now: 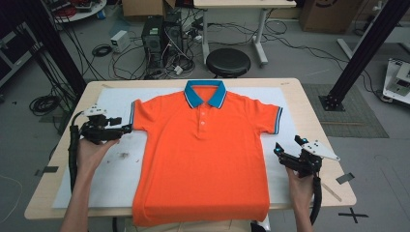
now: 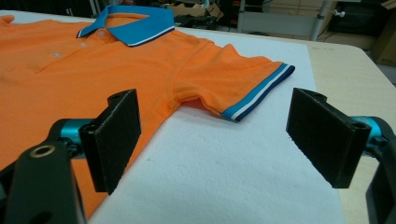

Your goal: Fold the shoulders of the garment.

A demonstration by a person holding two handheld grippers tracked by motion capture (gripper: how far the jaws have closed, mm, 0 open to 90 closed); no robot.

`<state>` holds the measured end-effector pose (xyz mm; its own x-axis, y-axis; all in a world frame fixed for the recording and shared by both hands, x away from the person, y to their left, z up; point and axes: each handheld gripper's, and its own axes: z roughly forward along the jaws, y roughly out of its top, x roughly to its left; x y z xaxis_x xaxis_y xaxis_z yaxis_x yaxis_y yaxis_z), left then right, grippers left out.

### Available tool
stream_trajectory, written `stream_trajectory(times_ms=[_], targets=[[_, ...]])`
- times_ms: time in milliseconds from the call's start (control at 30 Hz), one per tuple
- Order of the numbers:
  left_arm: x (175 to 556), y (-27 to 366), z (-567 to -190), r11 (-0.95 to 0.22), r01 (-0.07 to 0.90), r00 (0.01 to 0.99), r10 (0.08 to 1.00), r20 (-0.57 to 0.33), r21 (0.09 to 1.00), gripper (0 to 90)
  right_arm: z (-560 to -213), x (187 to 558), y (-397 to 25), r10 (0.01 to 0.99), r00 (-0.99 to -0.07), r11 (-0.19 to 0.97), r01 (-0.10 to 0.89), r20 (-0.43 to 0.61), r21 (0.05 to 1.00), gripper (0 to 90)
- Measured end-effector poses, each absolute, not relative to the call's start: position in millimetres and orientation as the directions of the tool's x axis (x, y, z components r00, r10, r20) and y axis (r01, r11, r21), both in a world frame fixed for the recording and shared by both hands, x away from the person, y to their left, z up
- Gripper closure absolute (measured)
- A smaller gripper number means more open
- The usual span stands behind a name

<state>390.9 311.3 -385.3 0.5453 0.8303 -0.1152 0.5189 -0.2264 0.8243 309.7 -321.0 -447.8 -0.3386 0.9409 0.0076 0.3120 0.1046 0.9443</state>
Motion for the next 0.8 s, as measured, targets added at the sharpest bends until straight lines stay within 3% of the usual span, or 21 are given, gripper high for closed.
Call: stream_trajectory(times_ms=[300,800], targets=[[445.7,302.9,-398.1,-0.222,0.691,0.473,0.858,-0.199,0.688,39.0,-447.7,309.5,-318.5,0.942,-0.334,0.129,0.308,-0.019,0.942,18.4],[469.6,305.2,-421.3,-0.161,0.749,0.369,0.907,-0.203,0.642,36.4,-447.7,309.3,-317.0,0.943,-0.331,0.138,0.311,-0.029,0.94,18.4]])
